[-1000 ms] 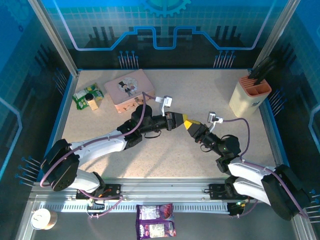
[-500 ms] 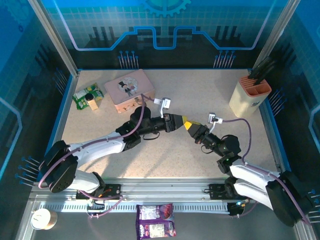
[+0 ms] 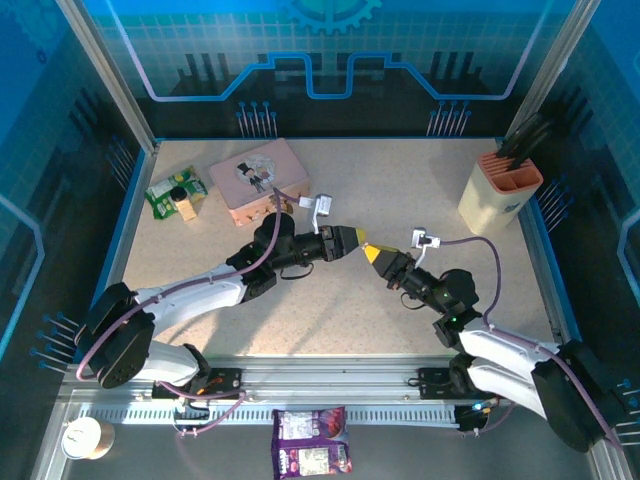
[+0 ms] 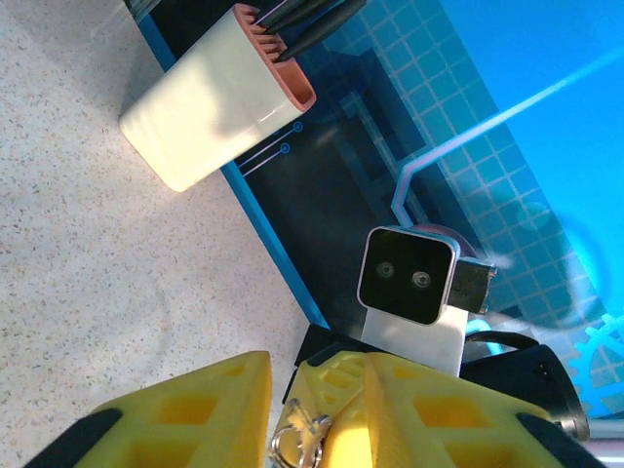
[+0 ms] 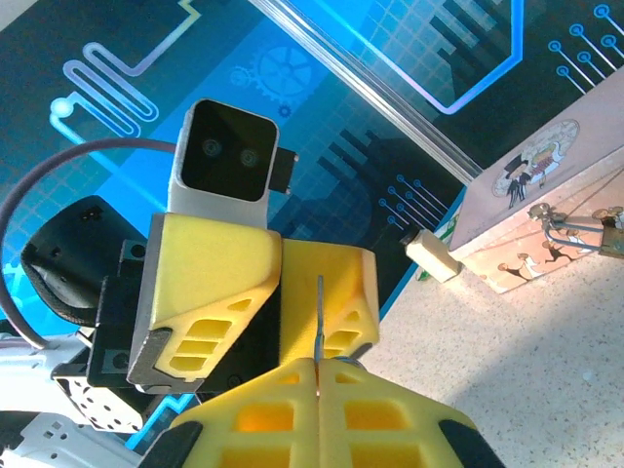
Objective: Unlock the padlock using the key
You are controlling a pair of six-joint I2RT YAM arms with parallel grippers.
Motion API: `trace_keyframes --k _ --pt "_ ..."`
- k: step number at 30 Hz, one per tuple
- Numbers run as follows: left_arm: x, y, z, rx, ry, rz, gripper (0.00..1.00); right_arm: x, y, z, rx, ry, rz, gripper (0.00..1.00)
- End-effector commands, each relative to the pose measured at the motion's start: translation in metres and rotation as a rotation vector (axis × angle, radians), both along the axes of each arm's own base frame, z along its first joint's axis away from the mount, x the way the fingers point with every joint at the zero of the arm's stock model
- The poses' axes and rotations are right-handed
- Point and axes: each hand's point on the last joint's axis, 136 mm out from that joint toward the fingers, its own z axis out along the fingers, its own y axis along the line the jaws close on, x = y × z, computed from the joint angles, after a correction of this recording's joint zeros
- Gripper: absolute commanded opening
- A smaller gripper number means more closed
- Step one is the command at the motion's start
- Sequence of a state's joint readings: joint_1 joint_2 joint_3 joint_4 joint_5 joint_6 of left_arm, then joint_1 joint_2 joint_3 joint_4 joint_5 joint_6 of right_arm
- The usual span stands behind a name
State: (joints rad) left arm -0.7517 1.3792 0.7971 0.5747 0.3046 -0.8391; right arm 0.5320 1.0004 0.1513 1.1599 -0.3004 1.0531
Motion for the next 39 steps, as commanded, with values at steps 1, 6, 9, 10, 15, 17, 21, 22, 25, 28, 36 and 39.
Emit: trace_keyframes --k 1,6,9,10,15,17,21,22,25,28,36,39 --pt "-0.004 0.002 0.018 -0.04 -0.043 -0.011 0.27 -0.004 0.006 0.013 0.009 -0.047 0.027 0.0" --pt "-0.004 0.001 0.02 -0.04 -0.043 -0.019 0.18 -0.003 0.006 0.015 0.017 -0.049 0.025 0.0" --pt "-0.005 -0.001 0.019 -0.039 -0.038 -0.025 0.2 -0.002 0.006 0.016 0.024 -0.048 0.02 0.0" --pt "-0.005 -0.001 0.018 -0.038 -0.037 -0.026 0.22 -0.002 0.005 0.017 0.026 -0.048 0.018 0.0" --pt "-0.006 -0.002 0.018 -0.04 -0.035 -0.036 0.21 -0.001 0.007 0.021 0.043 -0.05 0.026 0.0" --pt "-0.006 -0.002 0.016 -0.039 -0.031 -0.036 0.19 -0.001 0.007 0.021 0.048 -0.047 0.029 0.0" --pt "-0.006 -0.003 0.016 -0.044 -0.03 -0.037 0.15 0.001 0.007 0.021 0.063 -0.038 0.028 0.0" --pt "-0.007 -0.003 0.017 -0.046 -0.028 -0.036 0.14 0.001 0.007 0.022 0.067 -0.039 0.03 0.0" --pt "-0.005 -0.001 0.015 -0.043 -0.02 -0.02 0.1 0.002 0.007 0.022 0.077 -0.033 0.03 0.0" --pt "0.0 0.004 0.012 -0.043 -0.003 0.024 0.06 0.003 0.006 0.024 0.09 -0.03 0.021 0.13" --pt "0.001 0.005 0.009 -0.071 0.038 0.078 0.02 0.004 0.006 0.031 0.117 -0.041 0.032 0.3" --pt "0.0 0.005 0.01 -0.079 0.039 0.076 0.02 0.005 0.008 0.029 0.121 -0.034 0.037 0.3"
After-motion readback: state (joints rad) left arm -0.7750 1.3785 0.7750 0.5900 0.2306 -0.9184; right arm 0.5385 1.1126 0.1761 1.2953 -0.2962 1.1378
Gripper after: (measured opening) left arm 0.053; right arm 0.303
